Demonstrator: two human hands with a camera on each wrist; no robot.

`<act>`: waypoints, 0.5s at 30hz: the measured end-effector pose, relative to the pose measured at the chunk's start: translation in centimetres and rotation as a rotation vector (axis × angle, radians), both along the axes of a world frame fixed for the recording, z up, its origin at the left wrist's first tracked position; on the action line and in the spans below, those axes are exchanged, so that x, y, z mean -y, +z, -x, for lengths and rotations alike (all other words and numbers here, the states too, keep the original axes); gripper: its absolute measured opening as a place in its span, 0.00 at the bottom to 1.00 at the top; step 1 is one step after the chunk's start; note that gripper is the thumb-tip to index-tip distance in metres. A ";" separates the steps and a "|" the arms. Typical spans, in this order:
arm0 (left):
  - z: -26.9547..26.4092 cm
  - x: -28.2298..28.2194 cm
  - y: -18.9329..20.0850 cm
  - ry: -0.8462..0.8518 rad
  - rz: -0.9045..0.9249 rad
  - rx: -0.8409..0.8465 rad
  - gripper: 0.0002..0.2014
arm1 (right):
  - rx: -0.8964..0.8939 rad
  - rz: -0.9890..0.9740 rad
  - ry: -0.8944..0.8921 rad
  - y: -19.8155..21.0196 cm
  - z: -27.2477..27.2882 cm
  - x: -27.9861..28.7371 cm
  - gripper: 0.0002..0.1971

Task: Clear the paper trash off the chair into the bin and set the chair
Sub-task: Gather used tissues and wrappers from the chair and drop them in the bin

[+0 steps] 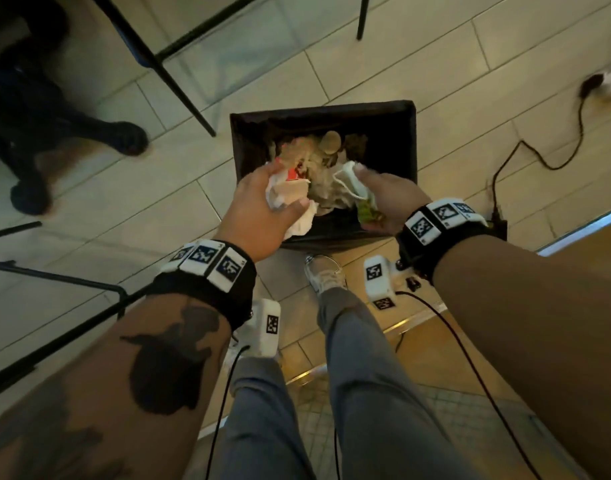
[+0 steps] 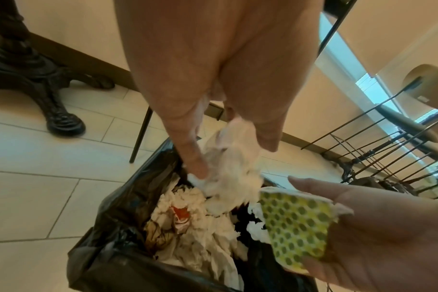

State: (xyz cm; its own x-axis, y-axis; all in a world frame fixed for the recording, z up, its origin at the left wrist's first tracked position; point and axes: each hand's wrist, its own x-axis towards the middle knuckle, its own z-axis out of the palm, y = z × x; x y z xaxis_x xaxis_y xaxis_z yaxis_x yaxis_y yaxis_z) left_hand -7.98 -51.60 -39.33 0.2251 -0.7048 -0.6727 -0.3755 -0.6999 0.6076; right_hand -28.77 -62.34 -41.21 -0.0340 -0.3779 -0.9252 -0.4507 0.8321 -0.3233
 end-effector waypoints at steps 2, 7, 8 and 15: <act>0.3 -0.1 -0.3 0.024 -0.065 -0.024 0.51 | 0.040 -0.055 -0.208 -0.4 -0.1 -0.1 0.38; -0.1 -1.0 1.0 0.073 -0.101 -0.042 0.51 | 0.119 -0.089 -0.284 0.3 -0.2 -1.0 0.35; -0.4 -1.2 1.8 0.083 -0.093 -0.035 0.50 | 0.108 -0.079 -0.217 0.5 -0.2 -1.2 0.35; -3.2 -6.1 12.1 0.260 0.117 -0.148 0.30 | -0.093 0.044 0.489 6.3 -3.2 -4.3 0.16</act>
